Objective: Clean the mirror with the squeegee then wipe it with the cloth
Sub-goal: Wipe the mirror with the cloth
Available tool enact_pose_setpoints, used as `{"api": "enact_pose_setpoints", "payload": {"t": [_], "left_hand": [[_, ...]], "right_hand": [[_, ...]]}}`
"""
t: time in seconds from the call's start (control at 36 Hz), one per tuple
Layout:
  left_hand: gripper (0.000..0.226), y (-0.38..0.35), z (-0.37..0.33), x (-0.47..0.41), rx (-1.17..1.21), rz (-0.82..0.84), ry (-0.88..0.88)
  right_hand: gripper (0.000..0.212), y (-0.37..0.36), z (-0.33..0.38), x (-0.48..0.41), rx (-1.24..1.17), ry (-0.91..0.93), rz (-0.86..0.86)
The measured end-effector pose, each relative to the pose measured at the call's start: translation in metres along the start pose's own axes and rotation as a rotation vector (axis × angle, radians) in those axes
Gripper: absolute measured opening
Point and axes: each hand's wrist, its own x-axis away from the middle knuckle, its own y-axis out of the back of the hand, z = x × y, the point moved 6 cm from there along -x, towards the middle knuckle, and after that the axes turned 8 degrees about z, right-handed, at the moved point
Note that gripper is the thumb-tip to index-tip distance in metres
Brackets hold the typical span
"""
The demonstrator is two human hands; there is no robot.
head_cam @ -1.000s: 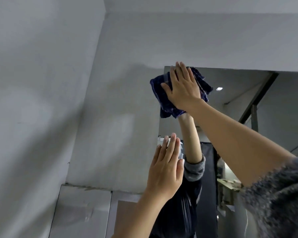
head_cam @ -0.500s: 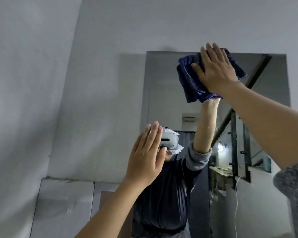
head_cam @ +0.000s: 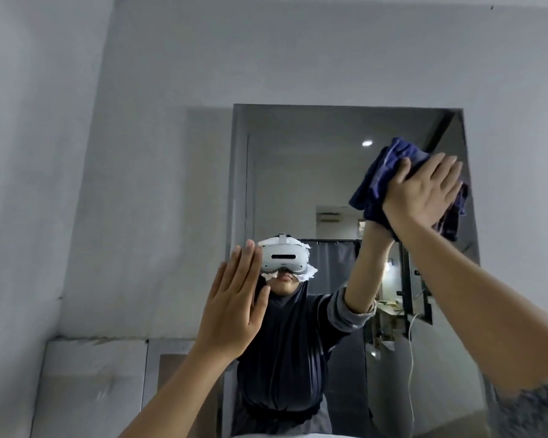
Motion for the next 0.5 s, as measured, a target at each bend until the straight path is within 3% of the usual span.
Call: {"api": "enact_pose_setpoints", "payload": {"t": [0.22,0.36,0.5], "left_hand": [[0.062,-0.009,0.001,0.017,0.071,0.046,-0.010],[0.061,-0.011,0.002,0.023,0.044,0.049,0.016],[0.061,-0.011,0.000,0.026,0.052,0.032,0.024]], "right_hand": [[0.067,-0.038,0.085,0.074,0.025,0.294,0.077],[0.066,-0.065,0.154,0.118,0.135,0.668,0.203],[0.065,-0.072,0.165,0.142,0.279,1.060,0.252]]}}
